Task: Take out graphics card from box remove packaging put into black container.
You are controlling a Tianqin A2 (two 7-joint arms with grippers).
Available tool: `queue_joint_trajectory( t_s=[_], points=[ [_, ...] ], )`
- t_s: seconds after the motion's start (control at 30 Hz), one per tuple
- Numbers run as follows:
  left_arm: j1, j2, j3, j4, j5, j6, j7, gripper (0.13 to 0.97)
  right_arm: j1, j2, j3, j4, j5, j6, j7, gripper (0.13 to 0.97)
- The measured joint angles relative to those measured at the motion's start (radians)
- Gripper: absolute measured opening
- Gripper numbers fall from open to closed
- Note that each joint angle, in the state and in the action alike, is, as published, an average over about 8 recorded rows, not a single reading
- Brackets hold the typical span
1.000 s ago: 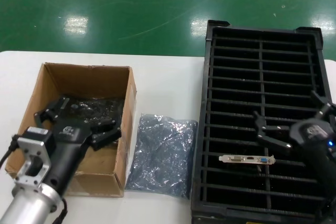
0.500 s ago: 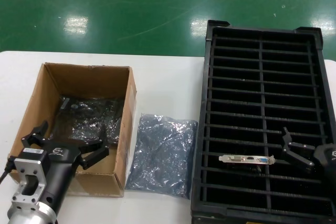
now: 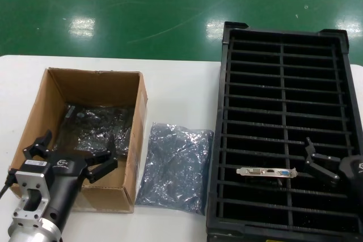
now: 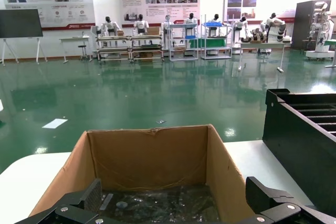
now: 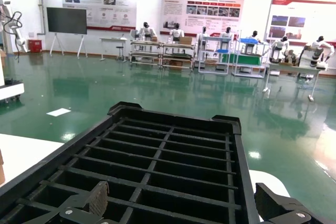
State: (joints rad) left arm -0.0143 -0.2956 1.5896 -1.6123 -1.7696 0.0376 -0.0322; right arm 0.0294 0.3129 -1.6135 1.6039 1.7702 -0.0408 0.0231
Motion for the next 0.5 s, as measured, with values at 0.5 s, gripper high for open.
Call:
queue_joint_trajectory(
  t_s=[0.5],
  points=[
    [0.0, 0.0, 0.0, 0.0, 0.0, 0.0, 0.0, 0.966, 0.0, 0.0, 0.0, 0.0, 0.0, 0.0, 0.0, 0.966]
  ],
)
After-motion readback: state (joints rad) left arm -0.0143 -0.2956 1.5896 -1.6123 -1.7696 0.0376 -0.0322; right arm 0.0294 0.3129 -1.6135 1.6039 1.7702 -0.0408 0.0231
